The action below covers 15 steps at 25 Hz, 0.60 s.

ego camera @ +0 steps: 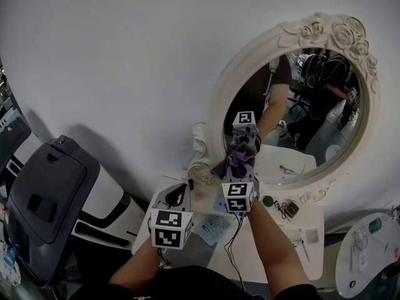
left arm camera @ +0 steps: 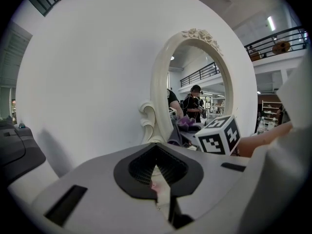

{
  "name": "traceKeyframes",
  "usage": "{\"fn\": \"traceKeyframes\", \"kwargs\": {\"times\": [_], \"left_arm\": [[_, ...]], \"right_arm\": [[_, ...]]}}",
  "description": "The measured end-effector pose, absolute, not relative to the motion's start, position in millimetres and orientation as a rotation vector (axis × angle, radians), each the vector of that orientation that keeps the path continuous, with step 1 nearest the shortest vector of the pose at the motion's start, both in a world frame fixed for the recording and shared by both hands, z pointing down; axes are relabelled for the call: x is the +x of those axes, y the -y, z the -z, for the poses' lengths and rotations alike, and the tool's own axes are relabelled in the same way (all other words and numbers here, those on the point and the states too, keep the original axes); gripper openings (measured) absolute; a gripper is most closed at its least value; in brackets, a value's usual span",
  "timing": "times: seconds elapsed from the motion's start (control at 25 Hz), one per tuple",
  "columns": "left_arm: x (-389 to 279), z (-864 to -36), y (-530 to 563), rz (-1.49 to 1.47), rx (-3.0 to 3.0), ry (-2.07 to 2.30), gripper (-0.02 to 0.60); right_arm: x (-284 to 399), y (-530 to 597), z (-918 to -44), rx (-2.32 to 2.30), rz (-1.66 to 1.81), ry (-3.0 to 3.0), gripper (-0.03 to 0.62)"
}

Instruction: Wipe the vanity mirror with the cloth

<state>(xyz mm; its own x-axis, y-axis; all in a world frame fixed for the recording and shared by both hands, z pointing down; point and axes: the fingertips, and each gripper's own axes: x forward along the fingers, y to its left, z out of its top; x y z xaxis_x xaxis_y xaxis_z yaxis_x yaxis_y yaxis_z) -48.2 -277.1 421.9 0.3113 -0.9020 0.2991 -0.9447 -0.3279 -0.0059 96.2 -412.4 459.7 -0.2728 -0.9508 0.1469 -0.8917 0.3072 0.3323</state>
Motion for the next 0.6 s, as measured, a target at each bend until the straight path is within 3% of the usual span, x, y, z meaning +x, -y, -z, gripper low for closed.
{"fn": "traceKeyframes", "kwargs": {"times": [0.32,0.6], "left_arm": [[-3.6,-420.2,272.8,-0.39,2.501,1.599,-0.002],[20.1,-420.1,271.3,-0.381,2.559,1.517,-0.002]], "right_arm": [[176.9,398.7,-539.4,1.629,-0.131,2.001,0.048],[183.1,371.1,-366.2,1.889,0.226,2.25,0.048]]}}
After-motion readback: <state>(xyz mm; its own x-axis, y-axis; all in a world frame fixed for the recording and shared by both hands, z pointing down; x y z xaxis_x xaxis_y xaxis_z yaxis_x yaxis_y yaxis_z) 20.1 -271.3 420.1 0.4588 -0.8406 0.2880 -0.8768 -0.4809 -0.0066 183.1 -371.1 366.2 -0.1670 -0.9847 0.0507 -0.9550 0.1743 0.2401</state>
